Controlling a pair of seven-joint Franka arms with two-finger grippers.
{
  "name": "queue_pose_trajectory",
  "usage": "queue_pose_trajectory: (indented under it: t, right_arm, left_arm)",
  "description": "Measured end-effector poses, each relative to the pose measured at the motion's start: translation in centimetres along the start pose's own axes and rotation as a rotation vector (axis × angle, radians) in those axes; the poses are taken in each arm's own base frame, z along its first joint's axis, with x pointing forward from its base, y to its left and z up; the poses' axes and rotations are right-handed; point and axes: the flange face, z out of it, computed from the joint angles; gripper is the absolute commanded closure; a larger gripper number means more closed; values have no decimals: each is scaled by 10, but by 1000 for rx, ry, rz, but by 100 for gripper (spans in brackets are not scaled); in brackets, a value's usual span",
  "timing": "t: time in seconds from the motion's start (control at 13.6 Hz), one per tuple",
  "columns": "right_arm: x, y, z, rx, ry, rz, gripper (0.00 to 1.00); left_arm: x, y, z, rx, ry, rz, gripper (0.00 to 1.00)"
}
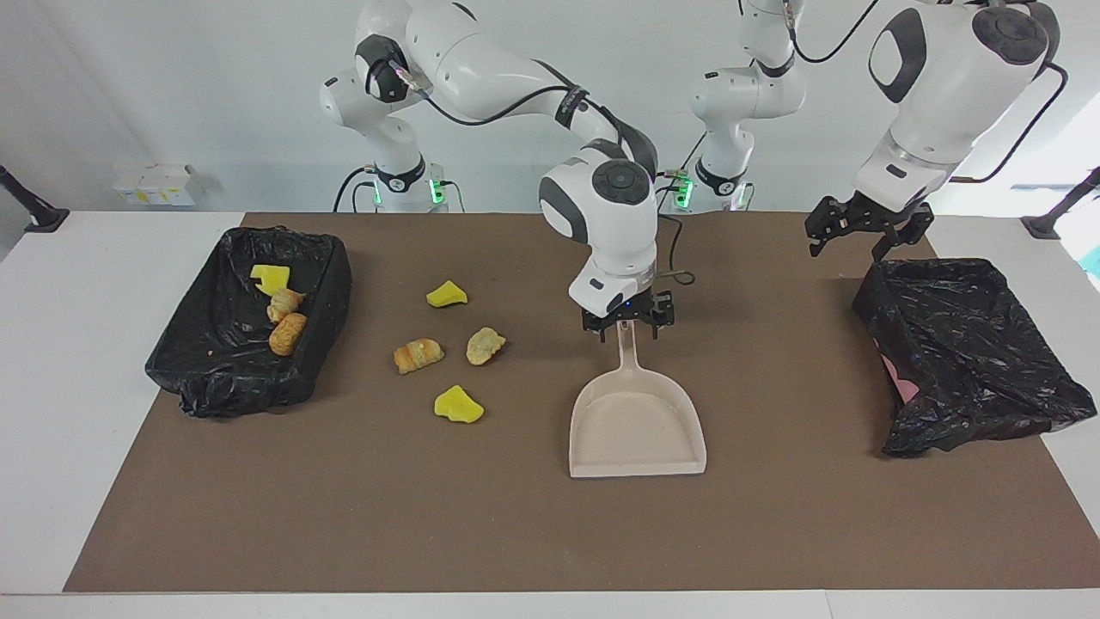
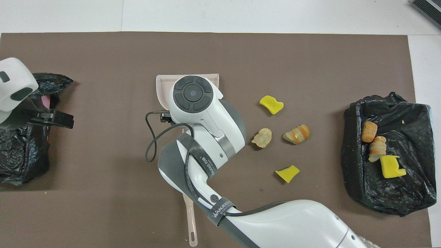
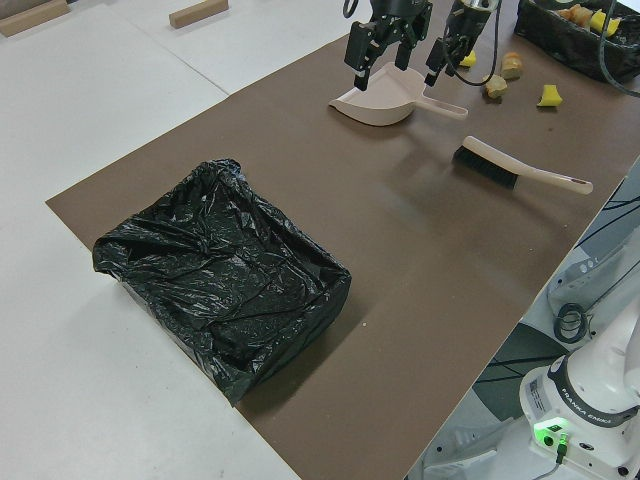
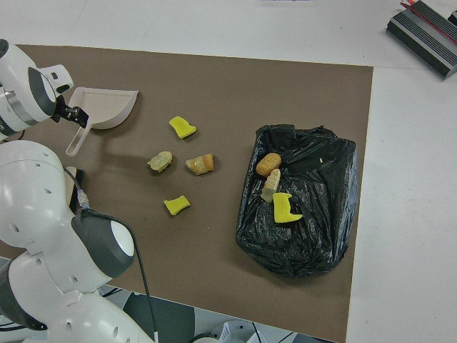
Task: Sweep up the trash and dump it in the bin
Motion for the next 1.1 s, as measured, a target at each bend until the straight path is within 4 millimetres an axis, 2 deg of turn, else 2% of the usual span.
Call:
queue_pose_trajectory:
  t: [0.22, 0.44, 0.59, 0.81, 0.96, 1.1]
  right_arm:
    - [-31, 5, -28, -20, -15, -21, 0]
    - [-94, 6, -34, -59, -63, -78, 0]
    - [-139, 1, -29, -89, -93, -129, 0]
    - [-194, 3, -14, -89, -117, -175, 0]
    - [-225, 10, 0, -94, -123, -202, 0]
    - [-247, 13, 16, -102, -153, -212, 0]
  left_arm:
    - [10, 24, 36, 0, 30, 45, 0]
    - [25, 63, 75, -7, 35, 92, 0]
    - [37, 99, 104, -15, 33, 99, 0]
    - [47, 158, 137, -30, 56, 66, 0]
    - [48, 194, 151, -42, 76, 26, 0]
    - [46, 223, 162, -53, 88, -4, 0]
